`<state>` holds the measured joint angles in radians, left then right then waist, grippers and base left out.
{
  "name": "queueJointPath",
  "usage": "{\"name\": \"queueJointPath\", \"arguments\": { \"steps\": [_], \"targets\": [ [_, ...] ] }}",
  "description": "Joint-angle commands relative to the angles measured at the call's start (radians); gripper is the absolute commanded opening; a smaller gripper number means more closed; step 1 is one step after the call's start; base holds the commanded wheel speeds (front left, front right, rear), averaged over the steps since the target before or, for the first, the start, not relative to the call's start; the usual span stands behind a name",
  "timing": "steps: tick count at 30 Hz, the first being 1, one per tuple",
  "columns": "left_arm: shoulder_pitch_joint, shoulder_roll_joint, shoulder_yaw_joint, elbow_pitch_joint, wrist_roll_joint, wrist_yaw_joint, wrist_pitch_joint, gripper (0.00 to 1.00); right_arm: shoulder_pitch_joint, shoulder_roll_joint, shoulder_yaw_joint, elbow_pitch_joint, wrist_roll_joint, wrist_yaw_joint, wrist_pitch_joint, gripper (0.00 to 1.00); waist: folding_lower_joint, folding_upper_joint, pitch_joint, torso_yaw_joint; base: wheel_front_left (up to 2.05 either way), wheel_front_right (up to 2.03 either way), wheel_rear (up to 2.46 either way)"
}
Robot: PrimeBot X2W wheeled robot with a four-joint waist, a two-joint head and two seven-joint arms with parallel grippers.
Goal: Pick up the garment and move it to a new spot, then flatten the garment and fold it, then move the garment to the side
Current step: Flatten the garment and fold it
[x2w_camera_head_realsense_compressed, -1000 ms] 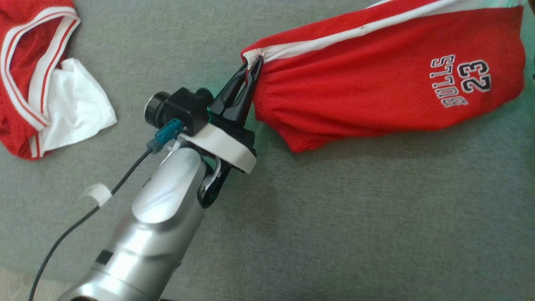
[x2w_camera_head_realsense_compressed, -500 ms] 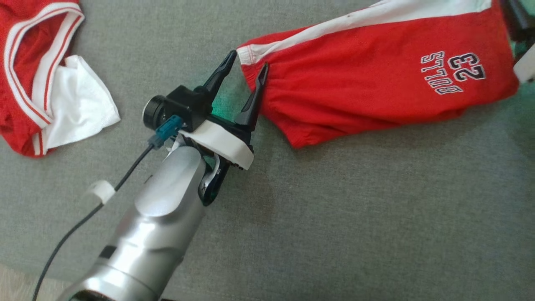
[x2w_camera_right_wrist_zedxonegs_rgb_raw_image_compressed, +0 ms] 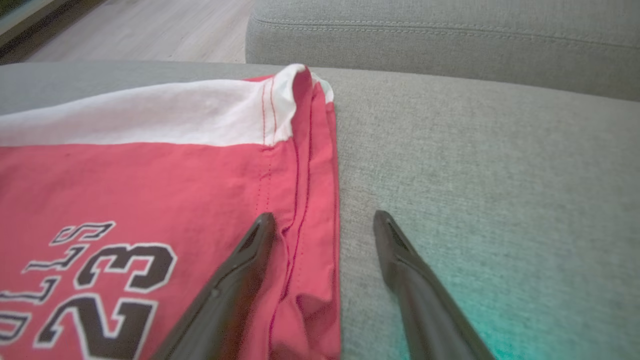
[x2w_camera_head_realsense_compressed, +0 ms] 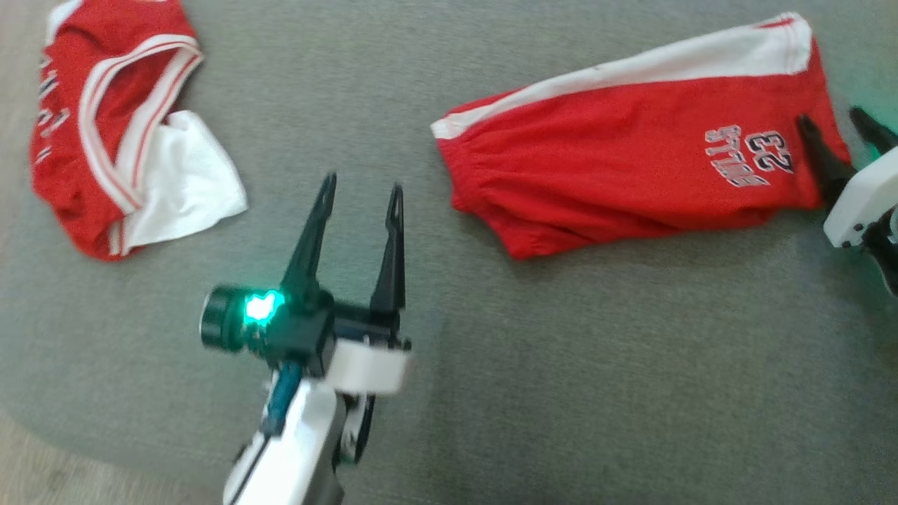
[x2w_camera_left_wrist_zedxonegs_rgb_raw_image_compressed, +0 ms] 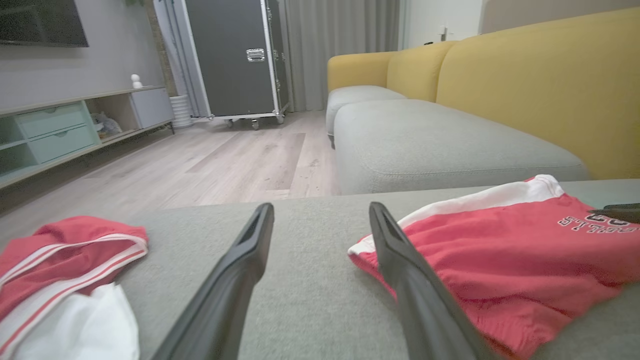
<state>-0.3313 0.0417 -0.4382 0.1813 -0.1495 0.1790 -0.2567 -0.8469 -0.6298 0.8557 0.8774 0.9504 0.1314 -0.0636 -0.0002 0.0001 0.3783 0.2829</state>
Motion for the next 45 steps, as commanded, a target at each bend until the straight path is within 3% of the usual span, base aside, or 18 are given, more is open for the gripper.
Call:
{"name": "queueJointPath", "arguments": {
  "steps": [1,3,8,13,23,26,35,40,45],
  "targets": [
    [0.014,0.014,0.035,-0.052,0.017,0.012,-0.005,1.00,0.042,-0.002,-0.003,0.012,0.024,-0.001,0.016,0.87,0.0002,-0.0001,-0.019,0.031,0.00,0.00,0.00],
    [0.052,0.013,0.035,-0.076,0.025,0.020,-0.005,1.00,0.057,0.012,-0.013,0.044,0.052,-0.001,0.028,0.00,0.0002,-0.0001,-0.030,0.047,0.00,0.00,0.00],
    [0.105,0.012,0.048,-0.098,0.044,0.030,-0.005,1.00,0.064,0.042,-0.033,0.107,0.078,-0.001,-0.009,0.00,0.0002,-0.0001,-0.069,0.035,0.00,0.00,0.00],
    [0.138,0.024,0.075,-0.101,0.063,0.028,-0.005,1.00,0.091,0.041,-0.022,0.093,0.092,-0.001,-0.025,0.00,0.0002,-0.0001,-0.126,-0.055,0.00,0.00,0.00],
    [0.162,0.047,0.114,-0.105,0.077,0.011,-0.005,1.00,0.135,-0.129,-0.031,0.029,0.091,-0.001,-0.074,0.00,0.0002,-0.0001,-0.144,-0.255,0.00,0.00,0.00],
    [0.160,0.049,0.120,-0.098,0.079,0.006,-0.005,1.00,0.121,-0.142,-0.038,0.014,0.080,-0.001,-0.080,0.00,0.0002,-0.0001,-0.142,-0.286,0.00,0.00,0.00],
    [0.177,0.046,0.132,-0.063,0.078,0.003,-0.005,1.00,0.092,-0.108,-0.055,-0.091,0.028,-0.001,-0.121,0.00,0.0002,-0.0001,-0.183,-0.310,0.00,0.00,0.00],
    [0.207,0.042,0.143,-0.051,0.072,0.009,-0.005,1.00,0.092,-0.088,-0.080,-0.219,-0.010,-0.001,-0.126,0.00,0.0002,-0.0001,-0.218,-0.296,0.00,0.00,0.00],
    [0.225,0.038,0.145,-0.041,0.068,0.005,-0.005,1.00,0.119,-0.022,-0.107,-0.355,-0.052,-0.001,-0.082,0.00,0.0002,-0.0001,-0.236,-0.268,0.00,0.00,0.00]
  ]
}}
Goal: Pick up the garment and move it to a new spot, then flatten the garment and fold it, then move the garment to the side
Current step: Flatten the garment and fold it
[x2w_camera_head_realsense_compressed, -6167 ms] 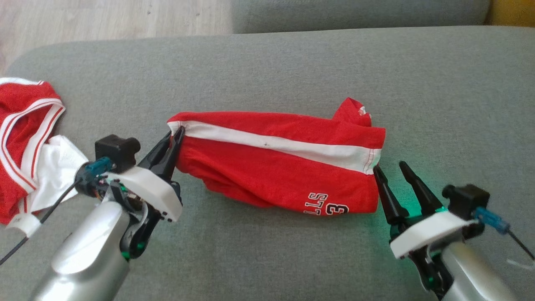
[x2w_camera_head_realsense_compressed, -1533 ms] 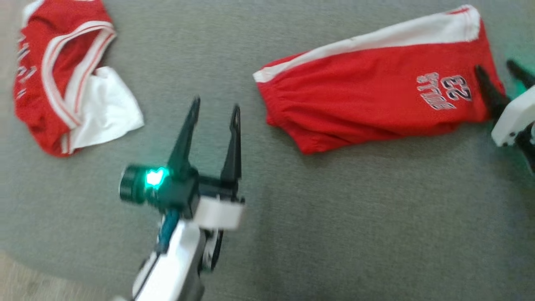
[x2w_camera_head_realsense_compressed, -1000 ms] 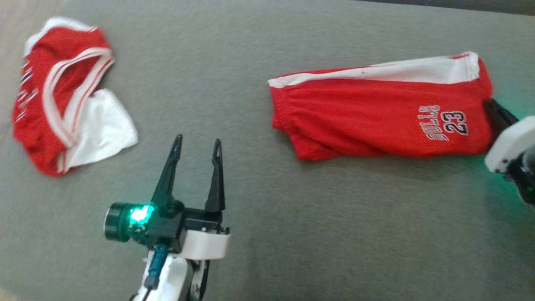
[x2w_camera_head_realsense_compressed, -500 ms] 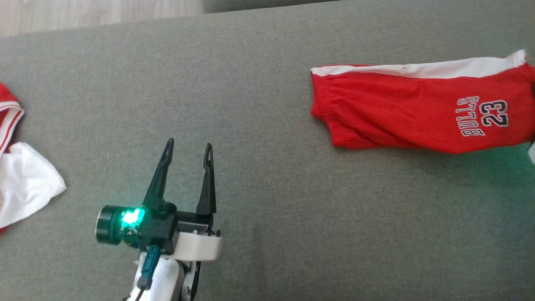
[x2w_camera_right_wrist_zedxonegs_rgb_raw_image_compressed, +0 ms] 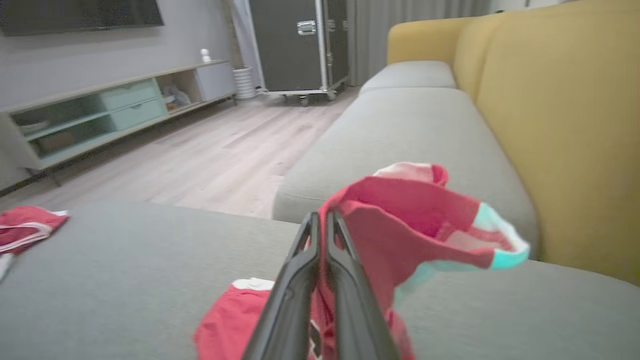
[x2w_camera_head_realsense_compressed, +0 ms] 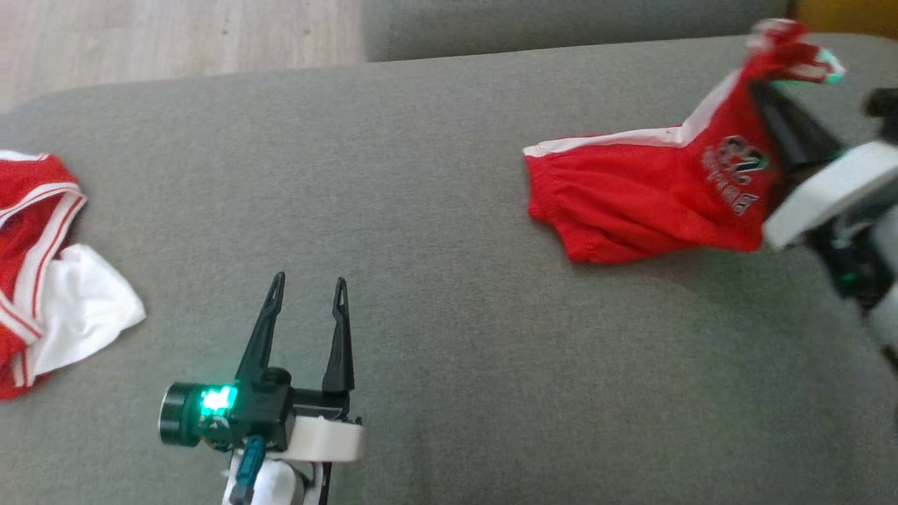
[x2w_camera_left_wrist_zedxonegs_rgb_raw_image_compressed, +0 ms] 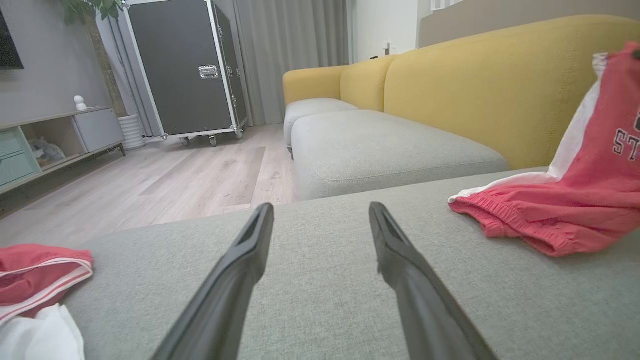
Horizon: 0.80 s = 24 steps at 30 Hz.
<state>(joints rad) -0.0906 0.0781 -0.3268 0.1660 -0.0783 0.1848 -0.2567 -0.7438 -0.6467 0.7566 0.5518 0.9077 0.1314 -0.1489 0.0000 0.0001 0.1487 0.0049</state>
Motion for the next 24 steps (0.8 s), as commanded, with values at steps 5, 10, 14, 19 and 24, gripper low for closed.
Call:
{"name": "queueJointPath", "arguments": {
  "steps": [5,10,14,19,24],
  "targets": [
    [-0.010,-0.005,0.033,-0.017,-0.010,-0.004,-0.005,1.00,0.066,0.103,-0.015,-0.120,-0.060,-0.001,0.072,0.00,0.0000,-0.0001,-0.009,0.035,0.00,0.00,0.00],
    [-0.018,-0.012,0.025,-0.002,-0.016,-0.015,-0.005,1.00,0.116,0.258,-0.001,-0.105,-0.102,-0.001,0.111,1.00,0.0000,-0.0001,-0.012,0.064,0.00,0.00,0.00],
    [-0.010,-0.016,0.027,0.007,-0.020,-0.015,-0.005,1.00,0.154,0.302,-0.019,-0.105,-0.126,-0.001,0.058,1.00,0.0000,-0.0001,-0.036,0.073,0.00,0.00,0.00],
    [0.023,-0.017,0.038,0.007,-0.018,-0.011,-0.005,1.00,0.254,0.269,-0.085,-0.132,-0.173,-0.001,-0.019,1.00,0.0000,-0.0001,-0.083,0.078,0.00,0.00,0.00],
    [0.066,-0.018,0.046,-0.017,-0.010,-0.008,-0.005,1.00,0.414,0.210,-0.235,-0.133,-0.243,-0.001,-0.071,1.00,0.0000,-0.0001,-0.131,0.098,0.00,0.00,0.00]
  ]
}}
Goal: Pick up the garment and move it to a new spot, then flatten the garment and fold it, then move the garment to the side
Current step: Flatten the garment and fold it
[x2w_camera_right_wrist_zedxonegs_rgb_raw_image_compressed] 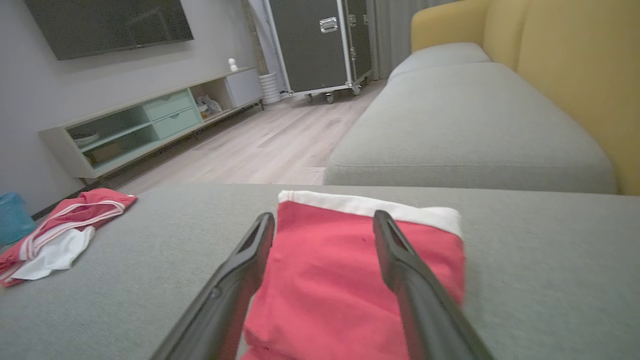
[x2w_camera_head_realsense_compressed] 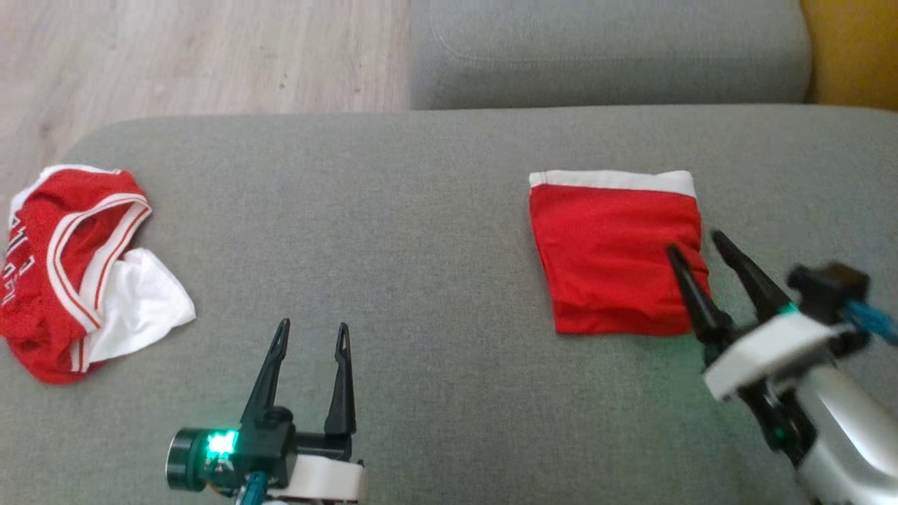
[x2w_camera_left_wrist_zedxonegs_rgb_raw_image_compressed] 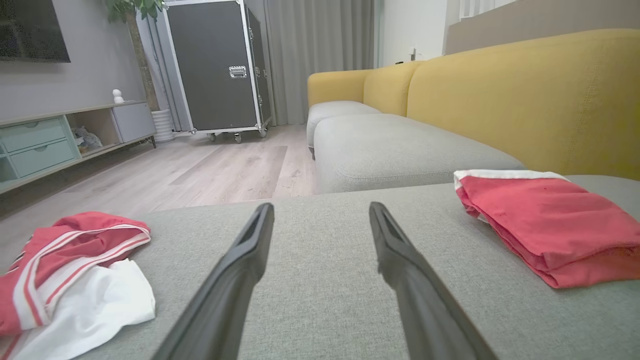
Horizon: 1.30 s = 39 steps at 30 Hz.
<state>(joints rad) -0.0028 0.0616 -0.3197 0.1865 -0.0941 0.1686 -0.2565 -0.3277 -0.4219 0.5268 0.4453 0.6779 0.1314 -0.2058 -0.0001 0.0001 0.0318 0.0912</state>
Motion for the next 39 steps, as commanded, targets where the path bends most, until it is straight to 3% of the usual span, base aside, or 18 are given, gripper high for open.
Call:
{"name": "queueJointPath", "arguments": {
  "steps": [1,5,13,22,27,39],
  "targets": [
    [-0.014,-0.002,0.041,-0.043,0.005,0.009,-0.005,1.00,0.023,-0.020,-0.031,-0.029,-0.027,-0.001,-0.021,1.00,0.0001,-0.0001,-0.023,0.016,0.00,0.00,0.00],
    [0.029,-0.002,0.052,-0.066,0.002,0.013,-0.005,1.00,0.121,-0.019,-0.138,-0.044,-0.108,-0.001,-0.046,1.00,0.0001,-0.0001,-0.053,0.029,0.00,0.00,0.00],
    [0.119,-0.002,0.070,-0.089,0.002,0.012,-0.005,1.00,0.314,0.065,-0.299,-0.169,-0.311,-0.001,-0.055,1.00,0.0001,-0.0001,-0.097,0.029,0.00,0.00,0.00],
    [0.190,-0.005,0.111,-0.118,-0.010,0.019,-0.005,1.00,0.496,0.237,-0.427,-0.271,-0.467,-0.001,-0.056,1.00,0.0001,-0.0001,-0.129,0.013,0.00,0.00,0.00],
    [0.192,-0.004,0.128,-0.107,-0.002,0.003,-0.005,1.00,0.522,0.280,-0.431,-0.270,-0.514,-0.001,-0.056,1.00,0.0001,-0.0001,-0.139,0.007,0.00,0.00,0.00],
    [0.196,-0.005,0.150,-0.087,0.012,-0.029,-0.005,1.00,0.524,0.294,-0.433,-0.274,-0.540,-0.001,-0.056,1.00,0.0001,-0.0001,-0.149,-0.016,0.00,0.00,0.00]
  ]
}}
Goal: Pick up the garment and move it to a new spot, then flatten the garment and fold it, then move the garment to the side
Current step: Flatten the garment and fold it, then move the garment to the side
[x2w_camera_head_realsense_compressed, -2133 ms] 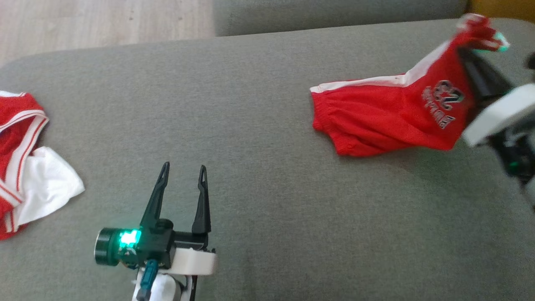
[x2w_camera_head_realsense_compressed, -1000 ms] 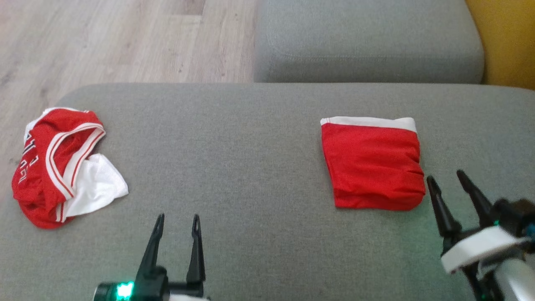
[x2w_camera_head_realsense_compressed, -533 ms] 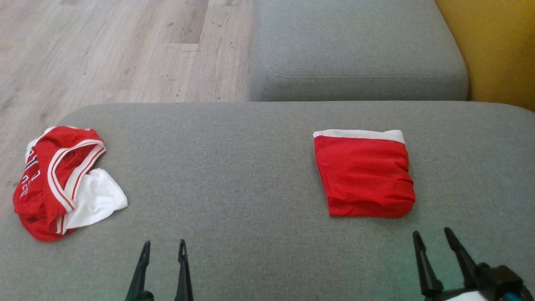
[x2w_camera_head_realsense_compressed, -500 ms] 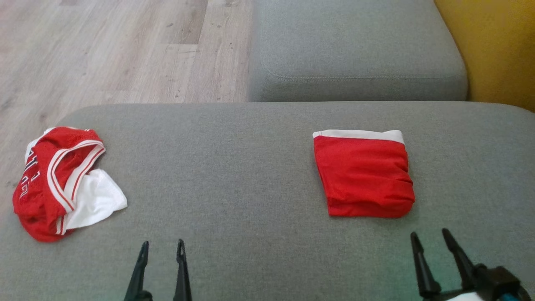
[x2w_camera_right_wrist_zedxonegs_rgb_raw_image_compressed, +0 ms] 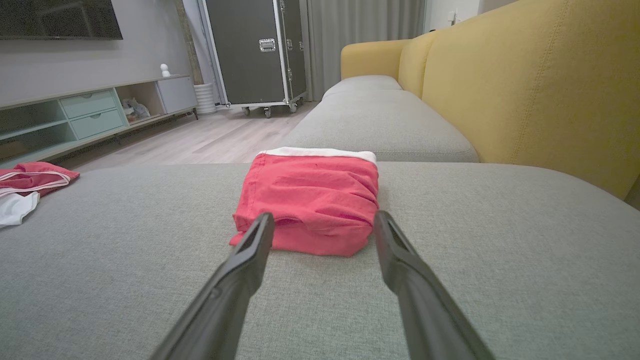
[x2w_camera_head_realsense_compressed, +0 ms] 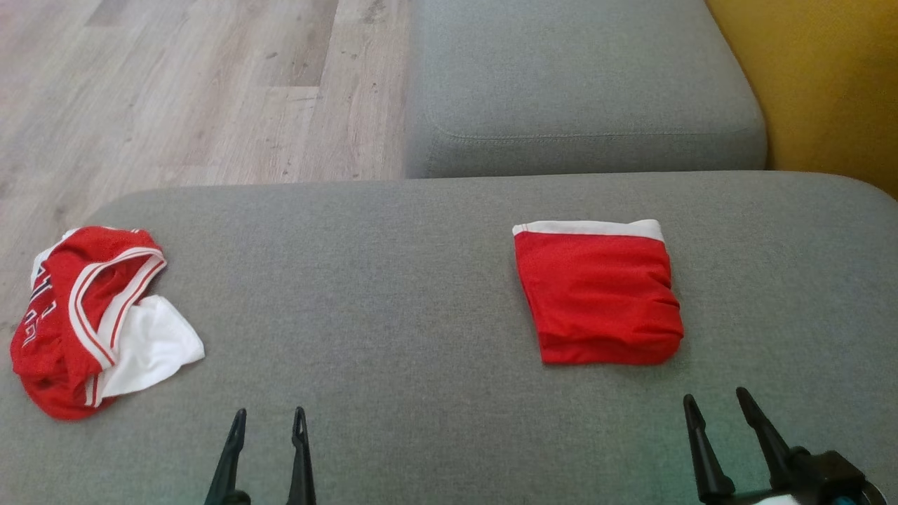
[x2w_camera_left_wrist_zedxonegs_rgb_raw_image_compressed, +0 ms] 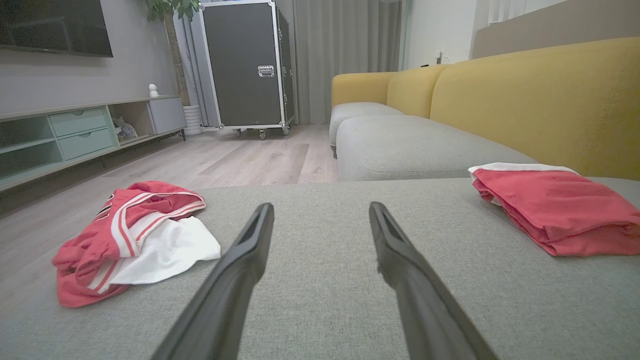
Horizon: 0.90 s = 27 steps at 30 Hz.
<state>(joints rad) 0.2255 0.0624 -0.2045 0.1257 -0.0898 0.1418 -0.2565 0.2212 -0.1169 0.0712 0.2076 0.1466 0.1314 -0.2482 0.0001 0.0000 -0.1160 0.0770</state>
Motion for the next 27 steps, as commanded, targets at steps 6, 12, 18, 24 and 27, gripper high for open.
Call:
{"name": "queueJointPath", "arguments": {
  "steps": [6,12,18,24,27],
  "targets": [
    [-0.033,-0.007,0.040,-0.017,0.013,-0.009,-0.005,1.00,-0.024,-0.006,0.020,-0.033,-0.016,-0.001,-0.013,1.00,-0.0001,0.0000,-0.005,-0.007,0.00,0.00,0.00],
    [-0.035,-0.008,0.038,-0.011,0.017,-0.015,-0.005,1.00,-0.023,-0.004,0.016,-0.028,-0.021,-0.001,-0.014,1.00,-0.0001,0.0000,-0.005,-0.006,0.00,0.00,0.00],
    [-0.041,-0.008,0.027,-0.007,0.024,-0.034,-0.005,1.00,-0.032,-0.005,0.012,-0.017,-0.014,-0.001,-0.014,1.00,-0.0001,0.0000,0.012,-0.004,0.00,0.00,0.00],
    [-0.054,-0.009,0.020,-0.022,0.027,-0.031,-0.005,1.00,-0.067,-0.019,-0.008,0.014,-0.007,-0.001,-0.014,1.00,-0.0001,0.0000,0.044,0.000,0.00,0.00,0.00],
    [-0.064,-0.010,0.014,-0.037,0.025,-0.020,-0.005,1.00,-0.110,-0.028,-0.012,0.039,0.018,-0.001,-0.014,1.00,-0.0001,0.0000,0.071,0.001,0.00,0.00,0.00]
  ]
}}
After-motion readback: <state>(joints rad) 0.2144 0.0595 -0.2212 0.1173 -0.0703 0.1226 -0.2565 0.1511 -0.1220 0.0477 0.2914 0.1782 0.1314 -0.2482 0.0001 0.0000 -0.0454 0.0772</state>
